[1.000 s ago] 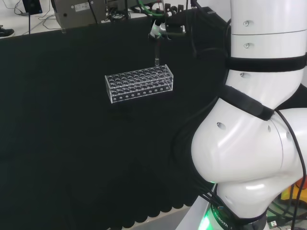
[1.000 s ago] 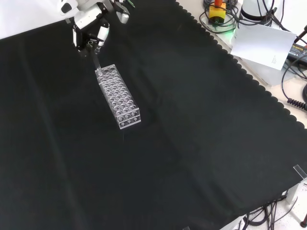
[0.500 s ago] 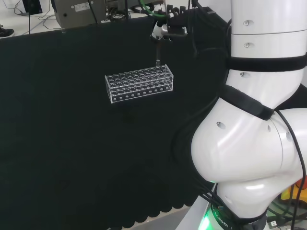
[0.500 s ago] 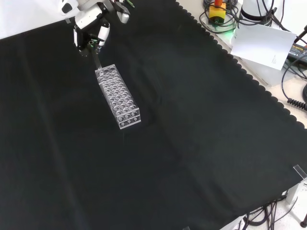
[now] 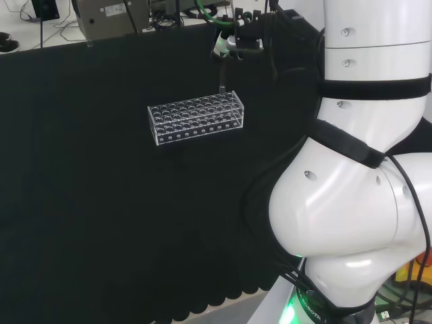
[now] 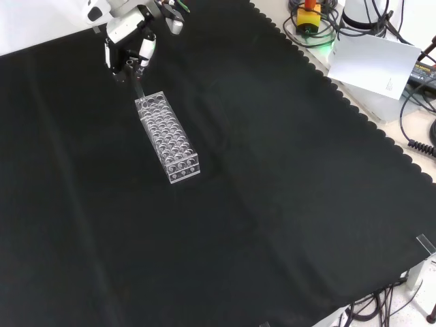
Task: Put the test tube back in the rack.
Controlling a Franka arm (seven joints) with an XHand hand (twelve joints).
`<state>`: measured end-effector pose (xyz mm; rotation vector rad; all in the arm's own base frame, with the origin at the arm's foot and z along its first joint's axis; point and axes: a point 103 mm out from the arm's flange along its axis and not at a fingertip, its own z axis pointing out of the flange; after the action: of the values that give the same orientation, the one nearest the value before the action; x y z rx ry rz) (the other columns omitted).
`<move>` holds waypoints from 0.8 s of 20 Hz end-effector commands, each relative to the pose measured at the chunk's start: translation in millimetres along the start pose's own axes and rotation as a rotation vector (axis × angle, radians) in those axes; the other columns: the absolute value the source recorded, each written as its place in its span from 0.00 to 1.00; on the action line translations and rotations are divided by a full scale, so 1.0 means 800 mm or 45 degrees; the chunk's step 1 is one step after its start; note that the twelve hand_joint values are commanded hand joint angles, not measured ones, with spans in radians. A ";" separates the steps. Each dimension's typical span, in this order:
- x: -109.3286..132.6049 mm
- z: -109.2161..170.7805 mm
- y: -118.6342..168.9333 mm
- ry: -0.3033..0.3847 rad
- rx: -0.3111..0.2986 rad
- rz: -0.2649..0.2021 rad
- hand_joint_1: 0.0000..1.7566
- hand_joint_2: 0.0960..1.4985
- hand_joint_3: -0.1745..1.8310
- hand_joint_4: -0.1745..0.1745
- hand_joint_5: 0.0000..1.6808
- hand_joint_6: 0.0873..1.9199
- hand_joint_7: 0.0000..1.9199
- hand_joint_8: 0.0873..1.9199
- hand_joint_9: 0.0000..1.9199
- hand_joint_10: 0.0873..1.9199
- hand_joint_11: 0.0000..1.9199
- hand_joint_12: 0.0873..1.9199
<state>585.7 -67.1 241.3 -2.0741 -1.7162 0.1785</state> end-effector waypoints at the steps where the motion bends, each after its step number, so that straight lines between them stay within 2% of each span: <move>1: 0.000 0.002 0.000 0.002 0.004 -0.004 0.80 0.70 0.09 0.00 0.59 0.28 0.56 0.57 0.53 0.51 0.67 0.47; 16: 0.000 0.009 0.005 0.009 0.028 0.005 0.80 0.70 0.09 0.00 0.59 0.28 0.56 0.57 0.53 0.51 0.67 0.47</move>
<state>587.0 -65.8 234.1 -2.0616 -1.7011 0.1873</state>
